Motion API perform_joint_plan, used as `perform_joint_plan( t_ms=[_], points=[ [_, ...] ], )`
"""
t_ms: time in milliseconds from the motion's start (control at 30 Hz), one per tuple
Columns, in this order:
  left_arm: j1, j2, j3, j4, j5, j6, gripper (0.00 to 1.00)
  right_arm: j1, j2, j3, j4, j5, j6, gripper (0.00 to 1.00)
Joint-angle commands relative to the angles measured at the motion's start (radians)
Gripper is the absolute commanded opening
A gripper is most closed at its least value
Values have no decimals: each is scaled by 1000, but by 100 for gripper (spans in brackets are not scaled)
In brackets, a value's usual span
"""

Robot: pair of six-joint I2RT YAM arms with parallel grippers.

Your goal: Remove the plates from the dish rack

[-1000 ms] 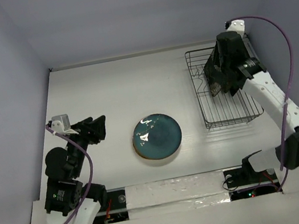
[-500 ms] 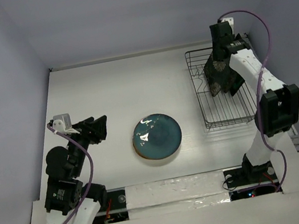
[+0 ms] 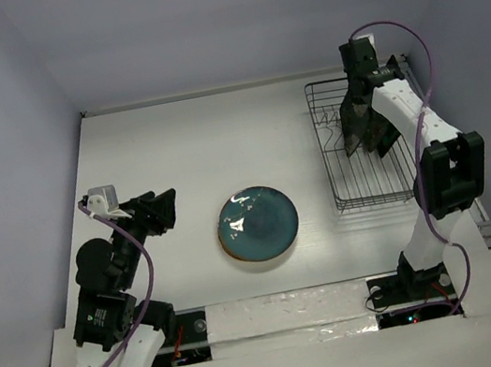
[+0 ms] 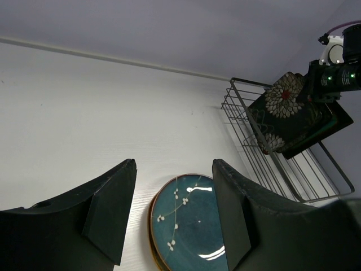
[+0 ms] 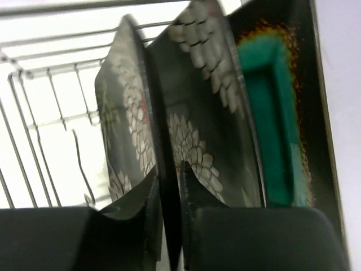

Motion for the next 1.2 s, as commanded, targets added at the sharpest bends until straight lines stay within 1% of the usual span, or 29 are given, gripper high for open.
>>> perform_joint_plan(
  t_ms=[0,33,167,367,633,800,833,900,933,967,1000,1033,1067,1167],
  points=[
    [-3,9,-5,50,12,7,53,5,-55,18,7,47,22,8],
    [-3,7,-5,52,12,5,53,5,-66,18,13,48,19,4],
    [-3,6,-5,52,13,5,53,14,-113,41,10,64,-4,0],
    [-3,4,-5,52,9,5,53,43,-178,95,2,68,-29,0],
    [-3,3,-2,49,9,5,53,90,-271,156,-51,126,-30,0],
    [-3,-3,-1,47,4,7,52,172,-362,184,-68,127,9,0],
    [-3,-2,-1,47,4,7,52,213,-371,187,-59,122,17,0],
    [-3,-2,-1,49,6,8,52,264,-391,186,-32,81,61,0],
    [-3,-2,-2,50,6,8,52,324,-399,183,11,52,75,0],
    [-3,-2,-1,52,7,7,52,356,-396,181,39,1,91,0],
    [-3,-2,-1,52,6,8,52,384,-390,178,69,-16,123,0],
    [-3,1,-1,52,3,8,52,427,-368,166,143,-34,138,0],
    [-3,7,1,52,0,8,52,442,-353,163,178,-94,157,0],
    [-3,10,-1,46,-3,10,52,479,-278,149,302,-203,238,0]
  ],
)
